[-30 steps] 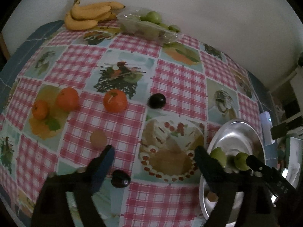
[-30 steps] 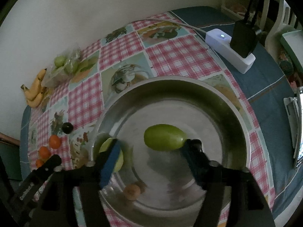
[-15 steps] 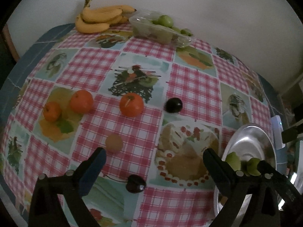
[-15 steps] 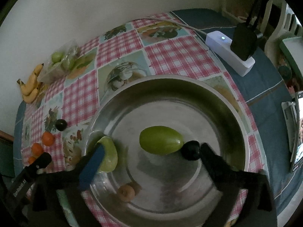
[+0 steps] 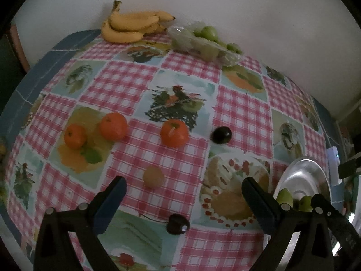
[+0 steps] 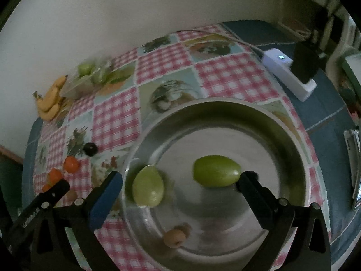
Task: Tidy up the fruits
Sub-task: 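Withdraw both open tools from the bowl toward the remaining fruits, then grasp a dark plum with the right tool while the left tool grasps a brown kiwi, then carry the kiwi and plum into the steel bowl and open both tools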
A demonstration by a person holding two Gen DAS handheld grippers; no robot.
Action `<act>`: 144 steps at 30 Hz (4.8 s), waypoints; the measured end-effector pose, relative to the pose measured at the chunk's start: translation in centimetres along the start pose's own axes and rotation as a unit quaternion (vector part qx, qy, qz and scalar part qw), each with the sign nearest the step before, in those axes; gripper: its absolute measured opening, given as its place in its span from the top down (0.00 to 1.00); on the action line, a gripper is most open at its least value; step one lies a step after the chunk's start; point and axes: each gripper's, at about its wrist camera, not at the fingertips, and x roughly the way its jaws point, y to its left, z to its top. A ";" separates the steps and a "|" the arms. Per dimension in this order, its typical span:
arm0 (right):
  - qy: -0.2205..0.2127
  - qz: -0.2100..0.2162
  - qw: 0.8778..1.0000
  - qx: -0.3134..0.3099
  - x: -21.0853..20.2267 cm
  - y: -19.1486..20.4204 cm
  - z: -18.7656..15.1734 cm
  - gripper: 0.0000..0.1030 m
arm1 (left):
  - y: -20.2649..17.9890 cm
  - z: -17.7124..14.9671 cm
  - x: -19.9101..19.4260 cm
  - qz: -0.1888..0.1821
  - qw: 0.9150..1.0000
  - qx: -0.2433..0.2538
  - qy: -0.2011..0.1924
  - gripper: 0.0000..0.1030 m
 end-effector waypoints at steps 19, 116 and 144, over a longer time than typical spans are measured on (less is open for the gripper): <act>0.032 0.088 0.987 -0.128 0.4 11.5 -2.9 0.00 | 9.5 1.5 -2.7 0.027 0.995 -0.089 -0.039 0.00; 0.074 0.119 0.984 -0.113 2.8 11.7 -3.1 0.74 | 5.8 1.4 3.9 -0.097 0.990 -0.094 0.042 0.75; -0.001 0.000 0.998 0.055 -2.8 -2.1 -0.3 0.74 | -9.8 -3.6 -2.8 -0.180 0.969 0.166 0.036 0.75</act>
